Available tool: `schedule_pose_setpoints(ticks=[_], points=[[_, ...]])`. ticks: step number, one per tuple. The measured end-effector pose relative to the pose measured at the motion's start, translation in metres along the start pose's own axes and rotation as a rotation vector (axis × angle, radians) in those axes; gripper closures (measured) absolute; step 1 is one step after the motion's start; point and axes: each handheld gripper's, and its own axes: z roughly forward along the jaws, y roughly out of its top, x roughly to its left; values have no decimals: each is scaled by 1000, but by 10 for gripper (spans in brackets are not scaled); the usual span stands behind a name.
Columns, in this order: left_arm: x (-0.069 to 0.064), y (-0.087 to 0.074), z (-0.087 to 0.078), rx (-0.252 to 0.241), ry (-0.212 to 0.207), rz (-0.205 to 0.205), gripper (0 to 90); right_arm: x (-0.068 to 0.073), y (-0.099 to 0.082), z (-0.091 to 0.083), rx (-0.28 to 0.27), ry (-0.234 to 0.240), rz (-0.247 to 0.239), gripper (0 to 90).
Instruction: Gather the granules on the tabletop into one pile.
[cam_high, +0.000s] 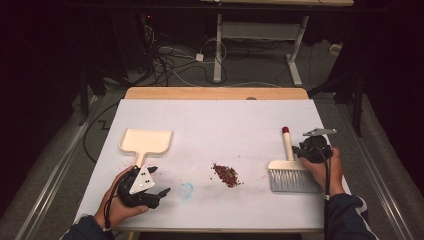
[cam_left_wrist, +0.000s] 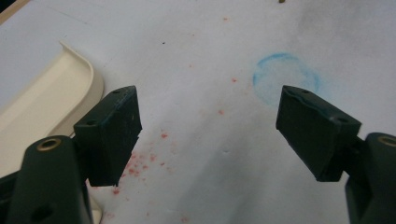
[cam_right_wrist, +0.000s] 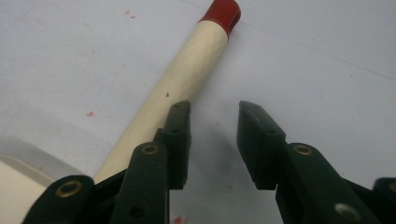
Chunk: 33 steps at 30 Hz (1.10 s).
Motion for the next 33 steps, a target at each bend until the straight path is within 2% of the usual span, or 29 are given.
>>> schedule_pose_setpoints(ticks=[7, 9, 13, 16, 20, 23, 27, 30, 33], points=[[0, 0, 0, 2, -1, 2, 214, 0, 1, 0, -7, 7, -11, 640], [0, 0, 0, 3, 1, 1, 214, 1, 2, -2, -27, 9, -15, 627], [1, 0, 0, -1, 5, 0, 214, 1, 5, -10, -54, -19, -14, 594], [1, 0, -1, -4, 7, 0, 214, 2, 8, -23, -124, 0, -1, 567], [1, 0, -2, -6, 11, -2, 214, 10, 14, -50, -258, 29, -19, 518], [1, 1, -2, -7, 21, 4, 214, 19, 14, -66, -330, 61, -35, 478], [1, 1, -1, -8, 25, 5, 214, 31, 12, -81, -397, 90, -81, 430], [2, 2, -1, -7, 25, 6, 214, 39, 8, -90, -431, 111, -95, 394], [2, 3, 1, -5, 25, 8, 214, 47, 4, -96, -454, 107, -112, 353]])
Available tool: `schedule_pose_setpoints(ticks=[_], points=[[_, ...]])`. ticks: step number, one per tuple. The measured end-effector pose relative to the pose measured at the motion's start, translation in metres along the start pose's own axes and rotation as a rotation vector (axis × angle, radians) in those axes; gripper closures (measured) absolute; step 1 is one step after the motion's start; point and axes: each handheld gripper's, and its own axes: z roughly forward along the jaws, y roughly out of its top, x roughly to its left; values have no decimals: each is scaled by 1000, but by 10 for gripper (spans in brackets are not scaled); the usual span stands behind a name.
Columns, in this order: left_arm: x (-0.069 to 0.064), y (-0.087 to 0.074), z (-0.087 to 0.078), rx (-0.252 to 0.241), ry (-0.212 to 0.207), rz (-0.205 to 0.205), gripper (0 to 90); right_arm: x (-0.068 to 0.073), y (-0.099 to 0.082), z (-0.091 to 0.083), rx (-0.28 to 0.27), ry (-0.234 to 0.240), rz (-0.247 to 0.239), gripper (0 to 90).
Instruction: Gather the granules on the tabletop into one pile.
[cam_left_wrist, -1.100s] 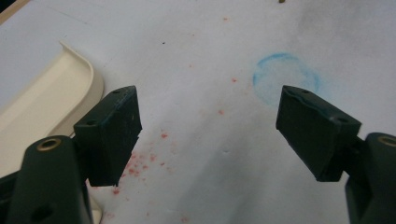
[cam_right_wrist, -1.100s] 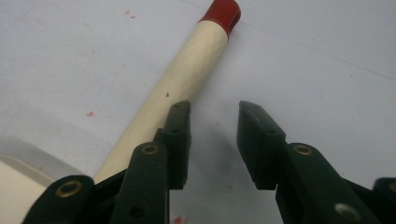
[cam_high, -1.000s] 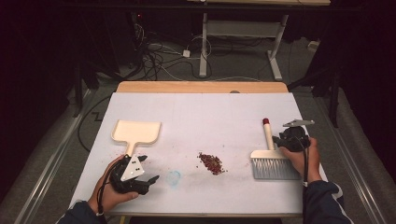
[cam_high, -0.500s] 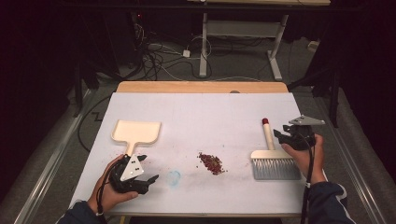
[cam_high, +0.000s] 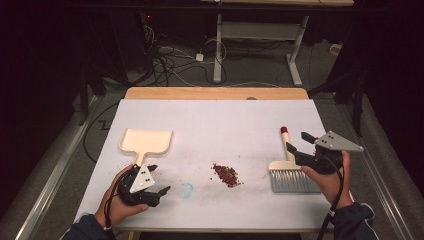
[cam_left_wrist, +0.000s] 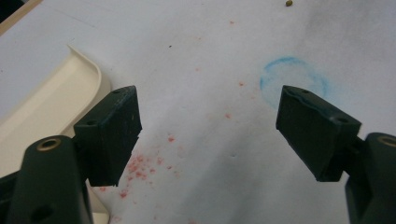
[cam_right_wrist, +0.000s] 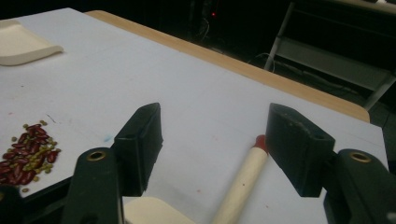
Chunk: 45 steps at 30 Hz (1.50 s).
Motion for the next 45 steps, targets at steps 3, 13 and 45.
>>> schedule_pose_setpoints(ticks=[3, 13, 45], points=[[0, 0, 1, -1, -1, 2, 214, 9, -3, -6, -15, 10, -20, 320], [0, 2, 1, -4, 1, 5, 214, 40, -29, -23, -26, -34, -117, 241], [-6, 3, 3, 7, 15, 32, 198, 62, -62, -31, -5, -15, -146, 188]])
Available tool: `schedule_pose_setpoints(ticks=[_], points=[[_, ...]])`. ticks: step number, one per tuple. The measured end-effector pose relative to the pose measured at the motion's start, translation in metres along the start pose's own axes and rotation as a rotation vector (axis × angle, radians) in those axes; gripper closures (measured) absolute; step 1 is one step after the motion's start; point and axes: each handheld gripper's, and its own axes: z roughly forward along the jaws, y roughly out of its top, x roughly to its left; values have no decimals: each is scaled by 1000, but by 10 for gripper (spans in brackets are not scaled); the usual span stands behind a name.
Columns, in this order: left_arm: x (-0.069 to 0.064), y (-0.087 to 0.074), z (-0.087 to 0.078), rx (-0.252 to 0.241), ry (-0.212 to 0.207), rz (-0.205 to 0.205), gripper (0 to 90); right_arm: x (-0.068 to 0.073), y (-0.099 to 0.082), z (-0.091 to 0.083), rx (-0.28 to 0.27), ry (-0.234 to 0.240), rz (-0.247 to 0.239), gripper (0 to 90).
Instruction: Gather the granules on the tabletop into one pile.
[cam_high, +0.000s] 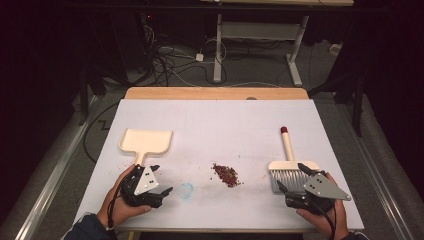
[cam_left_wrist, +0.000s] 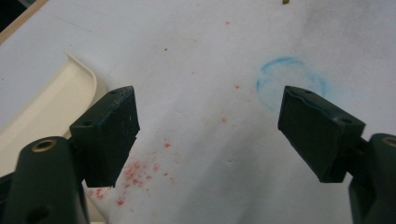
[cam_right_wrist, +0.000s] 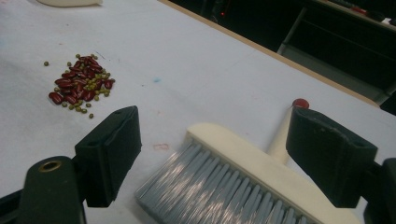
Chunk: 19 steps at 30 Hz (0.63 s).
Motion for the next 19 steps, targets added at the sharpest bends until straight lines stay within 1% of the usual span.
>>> schedule_pose_setpoints(ticks=[5, 13, 19], points=[[0, 0, 0, 2, 0, -1, 198, 0, 1, -1, -3, -4, 1, 188], [2, 0, 1, 3, 2, -7, 198, 1, 1, 0, -3, -6, -17, 188], [2, 1, 2, 1, 5, -10, 198, 1, 0, 0, -1, -7, -17, 188]])
